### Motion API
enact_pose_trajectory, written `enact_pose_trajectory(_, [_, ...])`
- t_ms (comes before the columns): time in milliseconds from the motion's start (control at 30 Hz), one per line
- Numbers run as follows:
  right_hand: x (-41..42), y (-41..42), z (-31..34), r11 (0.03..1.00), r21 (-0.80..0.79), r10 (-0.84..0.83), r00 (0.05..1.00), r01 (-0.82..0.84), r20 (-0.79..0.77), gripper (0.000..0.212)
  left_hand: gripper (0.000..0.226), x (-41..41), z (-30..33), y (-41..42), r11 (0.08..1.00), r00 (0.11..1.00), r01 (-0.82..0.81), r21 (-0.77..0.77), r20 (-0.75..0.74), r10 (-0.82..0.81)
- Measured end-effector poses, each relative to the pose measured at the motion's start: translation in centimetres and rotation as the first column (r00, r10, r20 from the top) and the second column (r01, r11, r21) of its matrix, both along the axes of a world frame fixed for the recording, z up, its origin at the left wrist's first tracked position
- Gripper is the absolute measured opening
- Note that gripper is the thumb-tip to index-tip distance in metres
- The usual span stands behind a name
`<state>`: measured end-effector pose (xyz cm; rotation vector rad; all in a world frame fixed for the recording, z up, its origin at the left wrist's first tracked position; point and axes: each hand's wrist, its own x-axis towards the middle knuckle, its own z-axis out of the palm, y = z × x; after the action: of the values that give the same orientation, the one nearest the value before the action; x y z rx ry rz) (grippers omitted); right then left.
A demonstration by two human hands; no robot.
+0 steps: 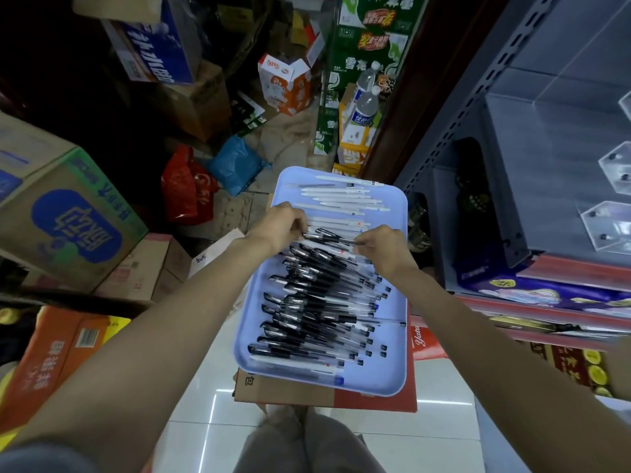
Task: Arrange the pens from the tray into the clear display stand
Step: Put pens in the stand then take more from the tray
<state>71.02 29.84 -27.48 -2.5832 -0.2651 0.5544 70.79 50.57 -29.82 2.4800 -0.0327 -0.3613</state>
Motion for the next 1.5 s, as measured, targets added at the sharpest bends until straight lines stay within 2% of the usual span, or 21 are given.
enact_pose_trajectory(100, [-0.4, 0.2, 0.0, 1.0, 0.012, -0.024, 1.0, 0.024, 0.016, 0.025, 0.014, 0.0, -0.2, 0.3, 1.0, 1.0, 0.01, -0.017, -0.003, -0.01])
enact_pose_trajectory(233, [-0.8, 0.1, 0.2, 0.999, 0.028, -0.026, 0.999, 0.025, 0.031, 0.025, 0.009, -0.2, 0.0, 0.3, 0.983, 0.998, -0.064, -0.172, -0.011, 0.063])
enact_pose_trajectory(333, [-1.0, 0.0, 0.4, 0.998, 0.057, -0.042, 0.998, 0.039, 0.046, 0.029, 0.005, -0.7, 0.7, -0.1, 0.919, 0.988, -0.128, -0.373, 0.03, 0.15])
enact_pose_trajectory(500, [-1.3, -0.2, 1.9, 0.989, 0.136, -0.067, 0.997, 0.06, 0.046, 0.028, 0.006, -1.9, 1.7, -0.1, 0.828, 0.97, -0.173, -0.533, 0.055, 0.238])
enact_pose_trajectory(600, [-1.6, -0.3, 3.4, 0.985, 0.167, -0.049, 0.995, 0.035, 0.082, 0.027, 0.017, -2.3, 2.9, -0.2, 0.696, 0.957, -0.208, -0.687, 0.004, 0.29])
enact_pose_trajectory(800, [-2.3, -0.5, 6.1, 0.949, 0.315, -0.035, 0.998, 0.015, 0.058, 0.028, 0.011, -2.4, 5.9, -1.2, 0.431, 0.889, -0.377, -0.82, -0.191, 0.416])
enact_pose_trajectory(833, [-2.3, -0.8, 6.5, 0.941, 0.339, -0.044, 0.998, 0.029, 0.037, 0.028, 0.009, -2.4, 6.4, -1.6, 0.373, 0.872, -0.41, -0.833, -0.237, 0.428])
enact_pose_trajectory(933, [-2.2, -1.4, 8.3, 0.891, 0.439, -0.137, 0.99, 0.114, 0.02, 0.031, 0.012, -2.4, 8.5, -3.1, 0.061, 0.831, -0.473, -0.879, -0.422, 0.362])
enact_pose_trajectory(967, [-2.2, -1.6, 8.9, 0.864, 0.48, -0.18, 0.984, 0.151, 0.015, 0.031, 0.015, -2.4, 9.2, -3.8, 0.021, 0.844, -0.463, -0.886, -0.433, 0.318])
enact_pose_trajectory(1000, [-2.2, -1.8, 9.6, 0.837, 0.517, -0.214, 0.977, 0.181, 0.005, 0.03, 0.016, -2.5, 9.8, -4.6, 0.044, 0.867, -0.442, -0.896, -0.414, 0.278])
enact_pose_trajectory(1100, [-2.6, -2.5, 11.1, 0.784, 0.586, -0.24, 0.971, 0.205, -0.019, 0.02, 0.016, -2.3, 11.2, -7.6, 0.226, 0.936, -0.344, -0.911, -0.314, 0.16])
enact_pose_trajectory(1133, [-2.8, -2.9, 11.5, 0.76, 0.614, -0.245, 0.969, 0.213, -0.033, 0.019, 0.017, -2.1, 11.7, -8.6, 0.261, 0.95, -0.307, -0.915, -0.28, 0.136])
enact_pose_trajectory(1267, [-3.0, -6.0, 13.1, 0.674, 0.683, -0.293, 0.951, 0.279, -0.1, 0.014, 0.022, -1.5, 14.3, -12.7, 0.213, 0.961, -0.247, -0.945, -0.212, 0.176])
enact_pose_trajectory(1333, [-2.8, -8.9, 13.9, 0.708, 0.666, -0.282, 0.959, 0.235, -0.039, 0.019, 0.02, -1.8, 16.0, -15.5, 0.243, 0.969, -0.206, -0.948, -0.163, 0.185])
enact_pose_trajectory(1400, [-2.3, -12.4, 15.1, 0.818, 0.557, -0.224, 0.972, 0.144, 0.076, 0.023, 0.016, -1.9, 17.8, -18.7, 0.304, 0.974, -0.159, -0.939, -0.098, 0.206])
enact_pose_trajectory(1433, [-2.0, -14.4, 16.0, 0.856, 0.505, -0.201, 0.971, 0.109, 0.132, 0.02, 0.015, -1.8, 18.7, -20.2, 0.347, 0.972, -0.136, -0.928, -0.056, 0.229])
enact_pose_trajectory(1500, [-1.3, -18.3, 18.2, 0.862, 0.5, -0.233, 0.943, 0.087, 0.237, 0.017, 0.015, -1.5, 20.4, -23.3, 0.481, 0.966, -0.063, -0.875, 0.068, 0.251])
